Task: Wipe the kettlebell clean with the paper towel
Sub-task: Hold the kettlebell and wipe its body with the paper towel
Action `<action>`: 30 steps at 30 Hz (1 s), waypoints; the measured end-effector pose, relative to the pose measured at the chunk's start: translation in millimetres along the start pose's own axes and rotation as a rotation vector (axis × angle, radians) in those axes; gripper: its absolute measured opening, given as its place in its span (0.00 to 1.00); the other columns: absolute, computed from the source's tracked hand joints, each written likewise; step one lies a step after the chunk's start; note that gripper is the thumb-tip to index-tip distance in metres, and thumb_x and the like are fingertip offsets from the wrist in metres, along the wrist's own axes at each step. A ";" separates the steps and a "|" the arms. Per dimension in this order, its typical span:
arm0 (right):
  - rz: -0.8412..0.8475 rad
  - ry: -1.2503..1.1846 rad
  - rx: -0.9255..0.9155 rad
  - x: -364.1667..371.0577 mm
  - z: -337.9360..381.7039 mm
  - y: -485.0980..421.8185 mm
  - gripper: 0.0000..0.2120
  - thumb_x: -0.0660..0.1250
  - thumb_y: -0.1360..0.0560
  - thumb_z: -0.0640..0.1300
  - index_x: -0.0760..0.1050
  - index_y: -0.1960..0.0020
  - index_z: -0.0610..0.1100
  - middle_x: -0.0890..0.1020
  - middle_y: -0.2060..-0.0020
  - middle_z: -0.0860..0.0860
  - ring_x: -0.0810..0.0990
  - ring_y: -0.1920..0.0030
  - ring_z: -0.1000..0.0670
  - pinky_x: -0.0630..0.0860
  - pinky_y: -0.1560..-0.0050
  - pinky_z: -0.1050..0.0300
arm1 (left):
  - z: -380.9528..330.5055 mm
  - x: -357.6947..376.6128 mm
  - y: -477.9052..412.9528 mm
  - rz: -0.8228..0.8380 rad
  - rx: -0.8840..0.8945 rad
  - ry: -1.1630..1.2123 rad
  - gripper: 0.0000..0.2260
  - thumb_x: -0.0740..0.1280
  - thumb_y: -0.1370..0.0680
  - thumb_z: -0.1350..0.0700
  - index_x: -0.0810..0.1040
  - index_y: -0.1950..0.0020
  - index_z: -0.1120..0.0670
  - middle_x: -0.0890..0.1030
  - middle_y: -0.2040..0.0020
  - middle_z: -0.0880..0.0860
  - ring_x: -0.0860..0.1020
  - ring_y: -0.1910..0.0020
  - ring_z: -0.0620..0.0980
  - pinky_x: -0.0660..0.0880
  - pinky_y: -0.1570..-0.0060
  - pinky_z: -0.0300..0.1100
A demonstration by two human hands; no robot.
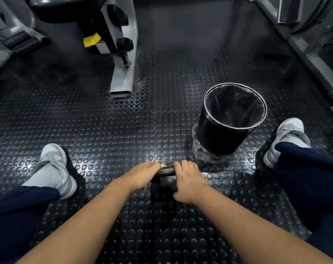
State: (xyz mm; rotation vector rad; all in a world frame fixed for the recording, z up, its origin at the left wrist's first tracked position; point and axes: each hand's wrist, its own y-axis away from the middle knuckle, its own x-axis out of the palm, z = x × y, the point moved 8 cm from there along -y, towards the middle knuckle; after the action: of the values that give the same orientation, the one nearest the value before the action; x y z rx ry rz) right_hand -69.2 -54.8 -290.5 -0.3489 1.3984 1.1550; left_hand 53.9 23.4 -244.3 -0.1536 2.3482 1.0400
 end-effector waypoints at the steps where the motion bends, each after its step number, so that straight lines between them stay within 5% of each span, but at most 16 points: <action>1: 0.002 0.001 0.003 0.0 0.0 0.3 0.50 0.73 0.31 0.58 0.51 0.20 0.42 0.63 0.34 0.45 0.63 0.31 0.42 0.55 0.20 0.41 | -5.2 1.5 0.9 0.006 0.009 0.022 0.20 0.52 0.16 0.43 0.77 0.52 0.55 0.81 0.52 0.51 0.77 0.54 0.51 0.73 0.49 0.48; 5: 0.020 0.021 0.003 -1.5 0.0 0.7 0.49 0.73 0.31 0.61 0.52 0.21 0.42 0.64 0.34 0.45 0.63 0.31 0.41 0.56 0.21 0.41 | -16.4 10.9 -0.2 -0.018 0.038 0.045 0.16 0.53 0.15 0.46 0.73 0.50 0.54 0.78 0.51 0.50 0.74 0.51 0.53 0.69 0.54 0.43; 11: 0.026 -0.003 0.003 -2.5 1.4 0.7 0.50 0.74 0.31 0.58 0.51 0.20 0.42 0.64 0.33 0.45 0.63 0.30 0.41 0.54 0.20 0.40 | 1.0 7.6 -6.5 -0.015 0.016 -0.068 0.19 0.51 0.18 0.44 0.77 0.51 0.52 0.82 0.49 0.52 0.80 0.47 0.57 0.76 0.44 0.53; 14: 0.041 0.012 0.016 -3.3 2.4 0.1 0.50 0.74 0.31 0.59 0.50 0.20 0.43 0.63 0.34 0.45 0.63 0.30 0.41 0.54 0.20 0.40 | -14.9 15.1 -4.4 -0.005 0.070 -0.071 0.14 0.53 0.15 0.47 0.77 0.44 0.49 0.77 0.43 0.45 0.75 0.43 0.49 0.69 0.43 0.46; 16: 0.042 0.021 0.021 -4.0 1.4 0.2 0.50 0.74 0.31 0.60 0.50 0.20 0.43 0.63 0.34 0.45 0.63 0.31 0.41 0.54 0.20 0.40 | -22.7 20.5 -4.6 -0.001 0.125 -0.103 0.16 0.53 0.13 0.51 0.77 0.30 0.48 0.72 0.37 0.41 0.69 0.35 0.41 0.62 0.39 0.37; 19: 0.038 0.009 0.015 -4.3 1.9 0.5 0.52 0.74 0.30 0.59 0.48 0.19 0.42 0.63 0.32 0.44 0.62 0.29 0.41 0.52 0.19 0.39 | -9.9 15.3 -4.9 -0.013 0.106 -0.167 0.23 0.53 0.13 0.47 0.65 0.18 0.49 0.65 0.19 0.43 0.63 0.21 0.43 0.57 0.26 0.38; 22: 0.033 -0.001 0.013 -4.3 1.8 0.8 0.52 0.74 0.31 0.57 0.48 0.19 0.42 0.62 0.32 0.44 0.62 0.28 0.41 0.51 0.18 0.39 | 5.1 10.3 -5.6 -0.018 0.024 -0.166 0.26 0.52 0.14 0.43 0.62 0.16 0.48 0.62 0.16 0.47 0.60 0.18 0.46 0.56 0.23 0.44; 26: 0.034 0.025 0.022 -5.9 2.1 2.6 0.52 0.74 0.30 0.59 0.48 0.19 0.41 0.62 0.31 0.43 0.62 0.28 0.40 0.52 0.19 0.40 | -17.9 17.7 -0.1 -0.023 0.134 -0.145 0.23 0.53 0.12 0.47 0.67 0.19 0.52 0.66 0.19 0.49 0.64 0.21 0.46 0.57 0.33 0.36; 30: 0.041 0.039 0.021 -6.1 2.8 3.1 0.52 0.74 0.30 0.59 0.48 0.19 0.41 0.62 0.31 0.43 0.62 0.28 0.40 0.51 0.19 0.39 | -12.5 20.1 -2.8 -0.036 0.131 -0.152 0.22 0.55 0.12 0.47 0.67 0.18 0.50 0.67 0.19 0.48 0.63 0.21 0.45 0.57 0.28 0.36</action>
State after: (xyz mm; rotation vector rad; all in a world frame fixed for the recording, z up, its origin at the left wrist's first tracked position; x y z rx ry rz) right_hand -68.6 -53.8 -283.2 -0.3308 1.4561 1.1712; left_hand 32.4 14.9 -250.0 -0.0647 2.2580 0.8469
